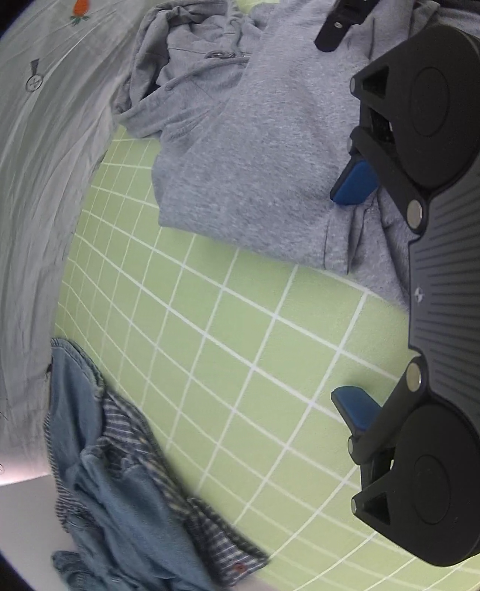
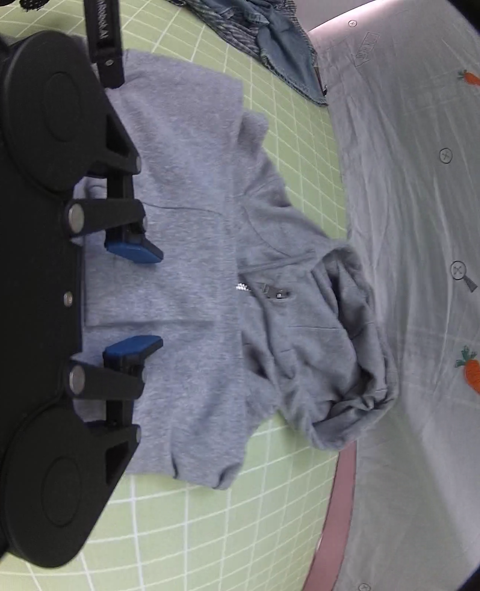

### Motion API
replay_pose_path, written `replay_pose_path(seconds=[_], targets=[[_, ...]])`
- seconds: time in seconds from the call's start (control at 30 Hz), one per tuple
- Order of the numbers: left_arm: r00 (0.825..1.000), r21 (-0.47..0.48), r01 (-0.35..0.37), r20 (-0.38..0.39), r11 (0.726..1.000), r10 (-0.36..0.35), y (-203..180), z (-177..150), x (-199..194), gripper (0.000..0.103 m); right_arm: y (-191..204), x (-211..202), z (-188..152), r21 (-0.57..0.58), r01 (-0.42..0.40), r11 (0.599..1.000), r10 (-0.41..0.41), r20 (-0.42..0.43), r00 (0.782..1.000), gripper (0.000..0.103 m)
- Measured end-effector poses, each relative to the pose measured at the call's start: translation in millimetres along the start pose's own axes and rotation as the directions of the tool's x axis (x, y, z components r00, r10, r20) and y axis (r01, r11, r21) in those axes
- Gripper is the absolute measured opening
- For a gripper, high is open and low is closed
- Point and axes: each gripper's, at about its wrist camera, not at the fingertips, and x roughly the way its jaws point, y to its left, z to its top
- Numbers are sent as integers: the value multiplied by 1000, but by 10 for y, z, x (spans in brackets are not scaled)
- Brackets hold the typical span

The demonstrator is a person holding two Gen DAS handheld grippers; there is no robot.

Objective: Fold clothes

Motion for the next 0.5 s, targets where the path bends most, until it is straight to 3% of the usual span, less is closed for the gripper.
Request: replay_pose_path(seconds=[0.03,0.07,0.17,0.37,0.5], targets=[[1000,1,3,2,1000,-3,4,-5,6,103,1,0,2,-4,-6,1000,6,-2,1000,42],[1000,1,6,4,1000,-6,8,-11,13,103,0,-5,3,-10,-17,1000,17,-4,1000,30],[1000,4,4,1,1000,-4,2,-8,16,103,5,-48,16,-42,-48,998,48,-1,999,8],[996,-28,46,-76,999,-48,61,81,-62,103,-103,-313,97,-17,-59,998,60,66,996,7],[998,-55,53,-42,997,-55,124,80,-166,103,-281,-521,137,7,-8,1000,7,105,994,7]])
